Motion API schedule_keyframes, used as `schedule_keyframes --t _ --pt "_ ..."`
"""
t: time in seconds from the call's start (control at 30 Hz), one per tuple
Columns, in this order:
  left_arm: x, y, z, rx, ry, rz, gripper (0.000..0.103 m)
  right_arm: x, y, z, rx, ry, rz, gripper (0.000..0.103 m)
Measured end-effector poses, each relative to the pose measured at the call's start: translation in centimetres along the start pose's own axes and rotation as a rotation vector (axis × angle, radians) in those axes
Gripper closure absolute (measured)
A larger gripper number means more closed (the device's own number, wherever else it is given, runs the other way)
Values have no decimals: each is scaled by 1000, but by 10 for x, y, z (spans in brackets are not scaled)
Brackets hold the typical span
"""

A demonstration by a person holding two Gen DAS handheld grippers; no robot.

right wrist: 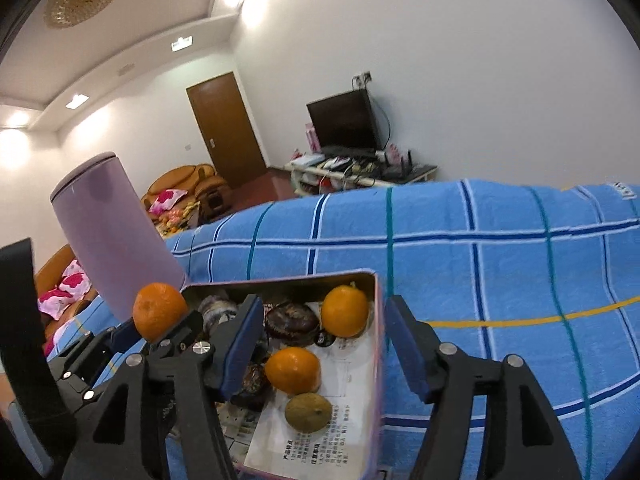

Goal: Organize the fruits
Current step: 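Open both tools to drop the oranges into the tin box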

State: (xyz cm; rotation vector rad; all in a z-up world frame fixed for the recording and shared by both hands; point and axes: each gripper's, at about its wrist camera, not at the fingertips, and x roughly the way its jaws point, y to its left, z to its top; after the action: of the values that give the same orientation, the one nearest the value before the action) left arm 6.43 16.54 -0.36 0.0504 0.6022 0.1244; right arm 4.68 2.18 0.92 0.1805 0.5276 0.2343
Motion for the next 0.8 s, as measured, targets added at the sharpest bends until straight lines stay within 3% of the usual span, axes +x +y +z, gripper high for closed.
schedule_keyframes --t 0.3,0.37,0.43,0.47,0.67,0.8 --pt "8 -7 0 31 43 -31 51 -23 -4 0 11 -110 -143 30" --pt "8 -8 1 35 44 -14 35 -24 -5 -1 18 -111 -155 30" --pt "8 -9 1 40 45 5 3 -24 -4 -3 19 -105 -157 29" --pt "8 -9 1 40 42 11 0 -24 -3 -3 14 -104 -161 29" --pt "2 -4 -1 13 24 -8 0 -27 2 -6 -2 -118 -172 26" --pt "-12 6 -2 -32 -51 -10 0 -33 4 -5 -8 -162 -182 23"
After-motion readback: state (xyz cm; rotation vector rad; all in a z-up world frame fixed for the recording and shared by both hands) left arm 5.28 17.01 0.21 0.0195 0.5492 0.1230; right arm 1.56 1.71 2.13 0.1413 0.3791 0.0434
